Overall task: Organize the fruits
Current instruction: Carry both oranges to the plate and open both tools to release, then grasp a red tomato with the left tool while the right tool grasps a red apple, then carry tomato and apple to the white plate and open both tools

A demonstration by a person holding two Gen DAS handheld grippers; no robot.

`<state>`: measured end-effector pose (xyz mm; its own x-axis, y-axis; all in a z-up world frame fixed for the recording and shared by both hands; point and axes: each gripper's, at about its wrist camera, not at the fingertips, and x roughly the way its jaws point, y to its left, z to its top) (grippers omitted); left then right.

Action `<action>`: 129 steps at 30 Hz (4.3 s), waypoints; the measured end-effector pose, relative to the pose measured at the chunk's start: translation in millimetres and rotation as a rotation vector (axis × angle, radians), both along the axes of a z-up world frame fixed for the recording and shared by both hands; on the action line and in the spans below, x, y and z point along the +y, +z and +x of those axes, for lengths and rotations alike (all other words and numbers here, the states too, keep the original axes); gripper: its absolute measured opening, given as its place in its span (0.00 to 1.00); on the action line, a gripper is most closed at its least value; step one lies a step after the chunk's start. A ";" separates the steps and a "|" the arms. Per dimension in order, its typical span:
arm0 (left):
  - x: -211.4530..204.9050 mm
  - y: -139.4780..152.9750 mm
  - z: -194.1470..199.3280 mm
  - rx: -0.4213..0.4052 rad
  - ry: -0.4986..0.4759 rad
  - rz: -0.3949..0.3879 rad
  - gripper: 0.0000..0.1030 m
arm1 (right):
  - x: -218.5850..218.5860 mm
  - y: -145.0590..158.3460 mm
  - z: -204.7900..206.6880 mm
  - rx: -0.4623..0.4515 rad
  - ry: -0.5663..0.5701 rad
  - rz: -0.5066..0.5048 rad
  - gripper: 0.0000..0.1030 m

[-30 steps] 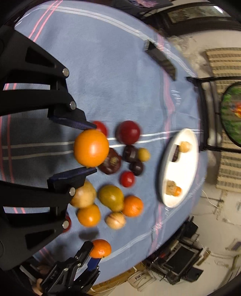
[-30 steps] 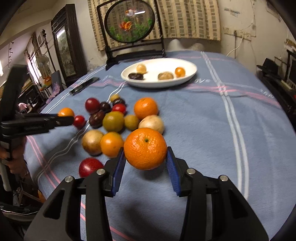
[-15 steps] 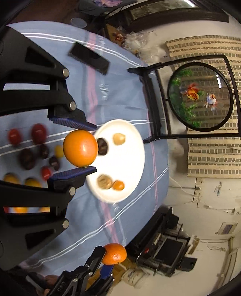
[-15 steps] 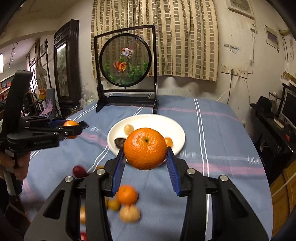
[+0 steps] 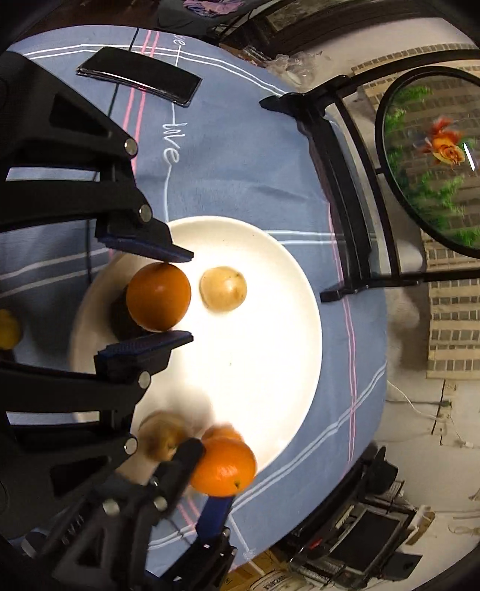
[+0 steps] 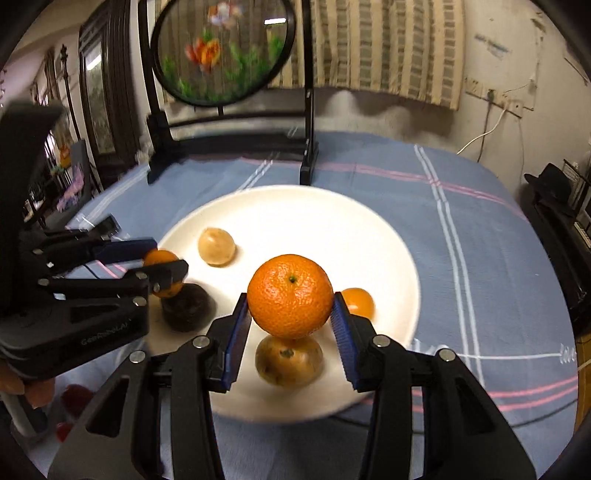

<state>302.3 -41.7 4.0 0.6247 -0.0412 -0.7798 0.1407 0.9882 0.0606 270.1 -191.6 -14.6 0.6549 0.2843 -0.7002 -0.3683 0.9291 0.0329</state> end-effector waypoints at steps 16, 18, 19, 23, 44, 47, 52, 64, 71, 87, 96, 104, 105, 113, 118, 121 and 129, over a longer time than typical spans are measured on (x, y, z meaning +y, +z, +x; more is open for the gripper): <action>4.2 24.3 -20.7 -0.070 -0.001 -0.046 0.76 | -17.0 5.1 -12.4 0.006 -0.044 0.058 0.53; 7.3 31.0 -36.4 -0.094 0.001 -0.037 0.80 | -27.4 11.0 -27.0 0.000 -0.049 0.083 0.54; 10.0 33.9 -47.3 -0.112 0.004 -0.032 0.80 | -33.6 13.4 -36.1 -0.001 -0.054 0.097 0.54; 17.3 39.8 -82.7 -0.138 0.005 -0.018 0.80 | -53.5 14.1 -80.1 -0.005 -0.062 0.126 0.54; 72.7 -2.0 -253.3 -0.057 0.095 -0.132 0.87 | -65.9 -23.8 -253.5 0.073 -0.018 0.164 0.59; 76.0 -10.6 -261.7 -0.038 0.100 -0.134 0.87 | -56.2 -29.2 -266.6 0.079 -0.003 0.138 0.62; 74.7 -15.4 -268.3 -0.034 0.084 -0.114 0.87 | -41.3 -28.2 -279.2 0.078 0.054 0.134 0.62; 72.0 -25.1 -263.4 -0.001 0.075 -0.107 0.87 | -5.7 -36.5 -287.0 0.105 0.152 0.072 0.62; 73.0 -32.4 -257.3 0.022 0.085 -0.099 0.87 | 15.2 -49.0 -284.8 0.128 0.162 -0.010 0.53; 65.9 -47.4 -235.6 0.059 0.088 -0.084 0.85 | -16.2 -48.7 -280.8 0.132 0.094 0.038 0.40; 55.0 -55.8 -226.2 0.074 0.077 -0.046 0.42 | -40.1 -42.4 -276.0 0.122 0.041 0.071 0.39; 48.5 -40.4 -233.5 0.079 0.033 -0.088 0.30 | -56.0 -35.1 -273.7 0.101 0.008 0.086 0.39; 48.0 -36.0 -235.3 0.070 0.026 -0.092 0.30 | -60.3 -31.2 -271.7 0.092 -0.002 0.089 0.39; 48.8 18.1 -224.0 0.000 -0.036 -0.159 0.30 | -80.5 18.0 -243.3 -0.016 -0.028 0.132 0.39; 39.9 49.3 -185.4 -0.058 -0.044 -0.134 0.30 | -74.4 49.6 -204.9 -0.103 -0.024 0.129 0.39; 33.2 56.5 -155.3 -0.071 -0.033 -0.118 0.30 | -63.3 58.4 -173.2 -0.135 -0.019 0.122 0.39; 14.0 39.4 -73.4 -0.024 -0.030 -0.120 0.30 | -34.3 31.0 -80.6 -0.056 -0.030 0.080 0.39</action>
<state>228.9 -27.6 43.4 0.6398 -0.1521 -0.7533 0.1706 0.9839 -0.0538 189.5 -225.9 16.4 0.7015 0.3174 -0.6380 -0.3439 0.9350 0.0871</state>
